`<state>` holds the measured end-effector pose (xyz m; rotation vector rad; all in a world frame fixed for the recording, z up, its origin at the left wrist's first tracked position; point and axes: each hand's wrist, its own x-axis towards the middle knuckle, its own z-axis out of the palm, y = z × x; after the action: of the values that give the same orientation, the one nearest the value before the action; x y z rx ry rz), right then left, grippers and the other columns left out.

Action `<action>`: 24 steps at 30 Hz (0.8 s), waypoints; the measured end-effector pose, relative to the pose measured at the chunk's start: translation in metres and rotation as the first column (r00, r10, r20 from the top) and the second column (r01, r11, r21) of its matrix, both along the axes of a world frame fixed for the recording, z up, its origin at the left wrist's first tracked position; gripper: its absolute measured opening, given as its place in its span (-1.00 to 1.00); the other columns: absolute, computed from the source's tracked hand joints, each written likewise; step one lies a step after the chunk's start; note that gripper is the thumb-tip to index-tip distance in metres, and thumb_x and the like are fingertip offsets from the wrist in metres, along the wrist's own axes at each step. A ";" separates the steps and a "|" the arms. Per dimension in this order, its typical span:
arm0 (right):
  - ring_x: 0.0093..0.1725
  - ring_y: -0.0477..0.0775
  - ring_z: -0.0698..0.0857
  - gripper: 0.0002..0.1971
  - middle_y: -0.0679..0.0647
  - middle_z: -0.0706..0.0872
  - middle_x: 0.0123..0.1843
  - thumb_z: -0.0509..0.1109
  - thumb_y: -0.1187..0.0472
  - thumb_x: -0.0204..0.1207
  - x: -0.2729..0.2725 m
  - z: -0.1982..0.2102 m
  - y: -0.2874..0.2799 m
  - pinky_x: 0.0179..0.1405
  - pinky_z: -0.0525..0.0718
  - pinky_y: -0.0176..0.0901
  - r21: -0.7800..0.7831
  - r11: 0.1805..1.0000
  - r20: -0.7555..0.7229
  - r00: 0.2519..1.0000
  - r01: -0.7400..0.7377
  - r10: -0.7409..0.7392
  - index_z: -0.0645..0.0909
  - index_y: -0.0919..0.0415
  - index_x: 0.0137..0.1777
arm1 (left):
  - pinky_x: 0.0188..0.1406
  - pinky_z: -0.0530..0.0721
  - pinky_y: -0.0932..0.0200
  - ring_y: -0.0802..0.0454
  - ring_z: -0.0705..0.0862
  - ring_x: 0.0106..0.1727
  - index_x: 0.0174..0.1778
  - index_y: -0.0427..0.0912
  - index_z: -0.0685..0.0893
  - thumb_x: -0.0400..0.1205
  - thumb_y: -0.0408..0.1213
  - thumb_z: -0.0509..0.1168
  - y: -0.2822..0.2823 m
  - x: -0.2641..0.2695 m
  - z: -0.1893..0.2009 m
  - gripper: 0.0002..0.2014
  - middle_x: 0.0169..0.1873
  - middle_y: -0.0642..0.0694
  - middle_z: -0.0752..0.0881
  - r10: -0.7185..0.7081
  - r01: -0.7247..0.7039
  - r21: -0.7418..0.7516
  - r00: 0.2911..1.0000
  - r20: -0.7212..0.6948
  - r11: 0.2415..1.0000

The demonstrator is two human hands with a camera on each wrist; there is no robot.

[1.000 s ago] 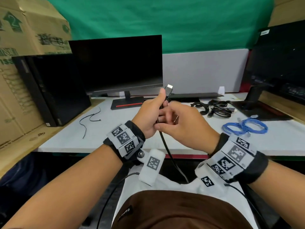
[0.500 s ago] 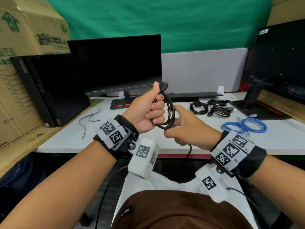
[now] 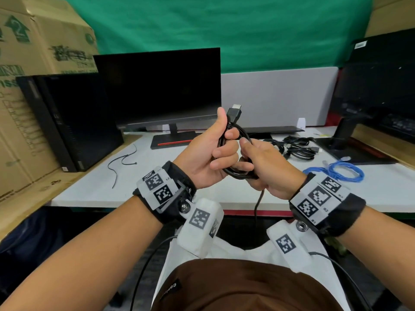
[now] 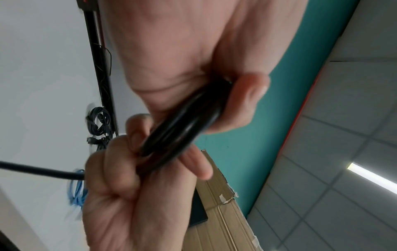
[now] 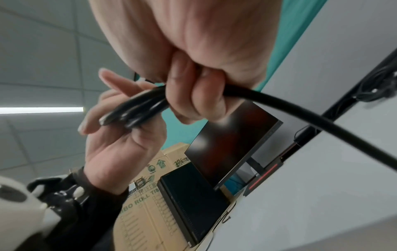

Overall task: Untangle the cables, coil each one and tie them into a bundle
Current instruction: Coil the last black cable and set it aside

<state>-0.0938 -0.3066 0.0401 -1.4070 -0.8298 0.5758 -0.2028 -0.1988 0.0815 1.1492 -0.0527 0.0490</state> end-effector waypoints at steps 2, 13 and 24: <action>-0.63 -0.05 0.22 -0.62 0.12 0.58 -0.47 0.10 -0.15 0.76 0.005 0.002 -0.003 -0.65 0.19 -0.37 -0.023 0.993 0.072 0.991 -0.115 0.117 0.36 0.16 -0.09 | -0.47 0.27 0.14 0.14 0.11 -0.80 -0.39 -0.05 0.41 0.68 0.33 -0.06 0.004 -0.005 0.005 -0.44 -0.79 0.11 0.24 -0.024 0.022 0.104 1.000 0.014 0.994; -0.56 -0.05 0.29 -0.60 -0.04 0.30 -0.53 0.44 -0.17 0.55 0.084 0.007 -0.050 -0.48 0.53 -0.12 -0.568 0.821 0.269 0.930 -0.056 0.249 0.57 0.11 -0.36 | -0.62 0.05 0.33 0.18 0.04 -0.77 -0.44 -0.02 0.39 0.58 0.31 0.05 0.036 -0.025 0.032 -0.51 -0.77 0.11 0.21 -0.054 0.077 0.543 0.997 -0.058 0.836; -0.53 -0.08 0.25 -0.74 -0.01 0.48 -0.41 0.14 0.31 0.74 0.020 0.046 -0.027 -0.58 0.42 -0.25 0.049 0.995 -0.127 0.988 -0.082 0.088 0.61 0.47 0.17 | -0.61 0.11 0.36 0.11 0.07 -0.71 -0.36 -0.07 0.36 0.70 0.37 -0.03 0.023 0.015 -0.019 -0.43 -0.68 0.03 0.23 0.215 -0.079 0.605 0.964 -0.157 0.793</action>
<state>-0.0738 -0.3335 0.0857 -1.2853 -0.7966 0.7031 -0.1881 -0.1760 0.0625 1.7879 0.2381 0.0465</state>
